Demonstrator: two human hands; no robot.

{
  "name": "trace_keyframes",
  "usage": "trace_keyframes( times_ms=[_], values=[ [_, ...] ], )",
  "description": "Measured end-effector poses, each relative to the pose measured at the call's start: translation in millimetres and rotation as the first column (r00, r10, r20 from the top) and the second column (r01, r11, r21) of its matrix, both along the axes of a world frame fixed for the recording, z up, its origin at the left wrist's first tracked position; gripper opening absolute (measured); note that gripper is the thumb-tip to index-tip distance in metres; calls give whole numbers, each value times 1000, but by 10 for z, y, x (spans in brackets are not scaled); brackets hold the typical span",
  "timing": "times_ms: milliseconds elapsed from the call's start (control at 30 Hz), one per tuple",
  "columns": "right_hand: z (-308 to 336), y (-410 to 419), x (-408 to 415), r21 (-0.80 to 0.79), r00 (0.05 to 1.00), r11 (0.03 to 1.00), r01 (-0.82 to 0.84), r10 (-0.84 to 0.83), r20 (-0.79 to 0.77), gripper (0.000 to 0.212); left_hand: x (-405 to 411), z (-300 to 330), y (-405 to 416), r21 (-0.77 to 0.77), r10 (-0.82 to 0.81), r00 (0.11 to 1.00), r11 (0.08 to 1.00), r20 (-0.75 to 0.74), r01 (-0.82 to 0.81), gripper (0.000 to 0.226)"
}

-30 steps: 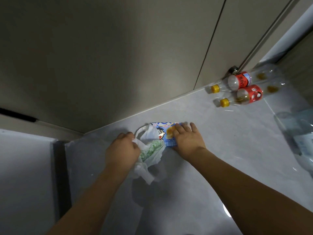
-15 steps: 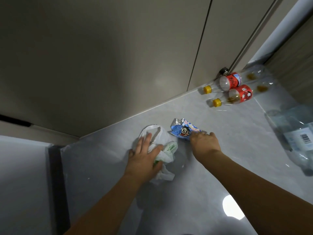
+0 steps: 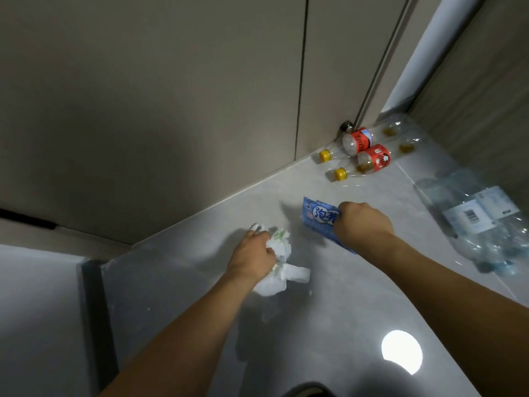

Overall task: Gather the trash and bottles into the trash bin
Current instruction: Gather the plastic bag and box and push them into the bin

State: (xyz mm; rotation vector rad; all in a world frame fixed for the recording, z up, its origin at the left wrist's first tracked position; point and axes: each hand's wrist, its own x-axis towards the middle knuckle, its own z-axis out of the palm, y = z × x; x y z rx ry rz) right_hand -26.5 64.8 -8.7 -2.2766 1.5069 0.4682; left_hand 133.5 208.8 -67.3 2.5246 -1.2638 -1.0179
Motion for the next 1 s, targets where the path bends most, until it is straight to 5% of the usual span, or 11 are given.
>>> trace_keyframes(
  times_ms=[200,533,733,833,1000],
  values=[
    [597,-157,-549,-82,981,978,193,-189,51,28,-360,666,-488,-60,-69,997,996,-32,67,7],
    [1717,-238,-2240,-9,907,912,410,-407,109,45,-1817,2067,-1183,-255,-393,918,894,-51,369,48],
    [2290,-223,-3497,26,865,872,488,-488,119,73,-3028,2711,-1415,-296,-578,815,770,50,565,31],
    [2524,-139,-4126,32,858,862,506,-506,81,57,-3608,2923,-1445,-336,-647,758,699,79,631,22],
    [2893,-44,-5136,-41,738,753,657,-631,237,47,-4430,3147,-1468,-446,-762,644,555,65,702,15]
  ],
)
